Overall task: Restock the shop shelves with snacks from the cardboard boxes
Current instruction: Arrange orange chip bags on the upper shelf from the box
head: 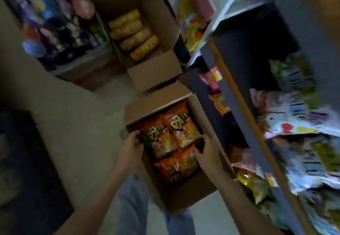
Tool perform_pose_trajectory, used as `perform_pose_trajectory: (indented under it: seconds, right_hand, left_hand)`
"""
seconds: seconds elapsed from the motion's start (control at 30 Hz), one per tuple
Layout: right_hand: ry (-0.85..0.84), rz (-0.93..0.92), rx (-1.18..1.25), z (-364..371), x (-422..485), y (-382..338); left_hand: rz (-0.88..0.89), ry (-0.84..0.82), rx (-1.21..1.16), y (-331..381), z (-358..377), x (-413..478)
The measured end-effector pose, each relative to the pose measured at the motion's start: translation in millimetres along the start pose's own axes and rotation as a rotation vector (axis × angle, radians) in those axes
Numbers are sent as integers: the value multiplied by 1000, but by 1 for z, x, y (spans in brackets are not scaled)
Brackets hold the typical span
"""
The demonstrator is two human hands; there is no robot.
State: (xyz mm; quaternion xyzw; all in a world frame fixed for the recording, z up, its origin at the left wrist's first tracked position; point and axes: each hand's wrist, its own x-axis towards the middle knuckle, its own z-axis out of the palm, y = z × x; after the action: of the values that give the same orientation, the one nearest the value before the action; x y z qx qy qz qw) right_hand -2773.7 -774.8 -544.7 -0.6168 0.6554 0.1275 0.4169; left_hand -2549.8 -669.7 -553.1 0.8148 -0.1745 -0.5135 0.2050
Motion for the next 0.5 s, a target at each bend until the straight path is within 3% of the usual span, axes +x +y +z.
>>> perform_pose_trajectory:
  seconds: [0.23, 0.33, 0.5]
  right_hand:
    - [-46, -12, -92, 95, 135, 41]
    - [-97, -2, -224, 118, 167, 46]
    - [102, 33, -156, 134, 184, 51]
  left_hand:
    - [86, -82, 373, -37, 76, 99]
    - [106, -116, 359, -38, 98, 126]
    - [16, -197, 283, -49, 117, 140]
